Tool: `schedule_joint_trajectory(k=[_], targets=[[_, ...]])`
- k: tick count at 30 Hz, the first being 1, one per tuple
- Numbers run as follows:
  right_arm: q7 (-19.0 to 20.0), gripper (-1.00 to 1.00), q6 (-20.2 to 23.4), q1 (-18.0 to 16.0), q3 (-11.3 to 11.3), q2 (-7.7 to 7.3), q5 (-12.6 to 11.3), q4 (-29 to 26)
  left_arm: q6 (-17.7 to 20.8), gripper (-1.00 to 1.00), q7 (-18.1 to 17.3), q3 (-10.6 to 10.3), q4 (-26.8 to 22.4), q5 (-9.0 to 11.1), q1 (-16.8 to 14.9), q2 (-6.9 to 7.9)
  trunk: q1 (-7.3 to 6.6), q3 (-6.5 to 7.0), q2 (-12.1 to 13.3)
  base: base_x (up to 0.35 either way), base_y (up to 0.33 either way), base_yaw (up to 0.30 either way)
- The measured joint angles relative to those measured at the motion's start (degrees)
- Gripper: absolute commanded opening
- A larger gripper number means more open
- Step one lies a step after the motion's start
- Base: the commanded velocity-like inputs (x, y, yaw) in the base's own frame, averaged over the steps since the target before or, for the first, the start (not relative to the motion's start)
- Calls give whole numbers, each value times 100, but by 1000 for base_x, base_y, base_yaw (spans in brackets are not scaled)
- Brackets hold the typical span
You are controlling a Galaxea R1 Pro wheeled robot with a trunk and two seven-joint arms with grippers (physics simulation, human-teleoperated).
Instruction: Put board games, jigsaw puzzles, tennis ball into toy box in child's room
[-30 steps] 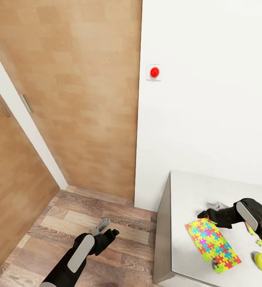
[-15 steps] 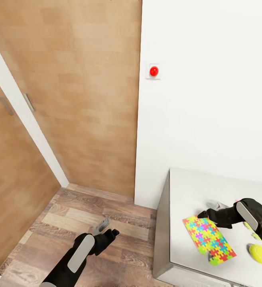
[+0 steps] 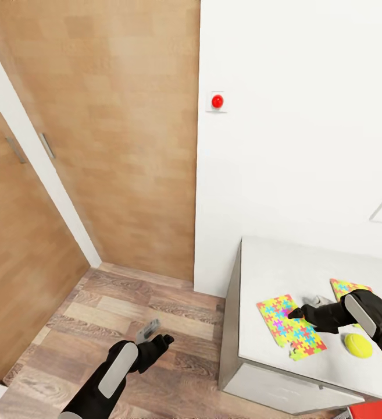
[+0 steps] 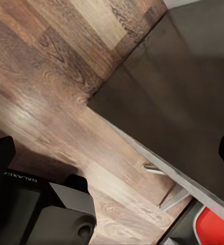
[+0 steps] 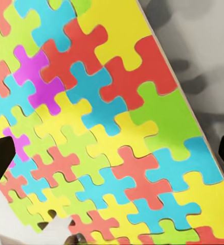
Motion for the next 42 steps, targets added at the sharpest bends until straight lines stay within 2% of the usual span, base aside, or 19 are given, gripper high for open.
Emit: schedule_joint_trajectory(k=[13, 31, 42], targets=[[4, 100, 0, 0, 0, 14, 6, 0, 0, 100, 0, 0, -1, -2, 0, 0, -1, 1, 0, -25, -8, 12], [5, 100, -2, -2, 18, 38, 36, 2, 0, 100, 0, 1, -2, -4, 1, 0, -1, 43, 0, -2, -1, 214], [5, 100, 0, 0, 10, 12, 31, 0, 0, 100, -38, -6, 0, -7, 0, 1, -1, 53, 0, 0, 0, 72]])
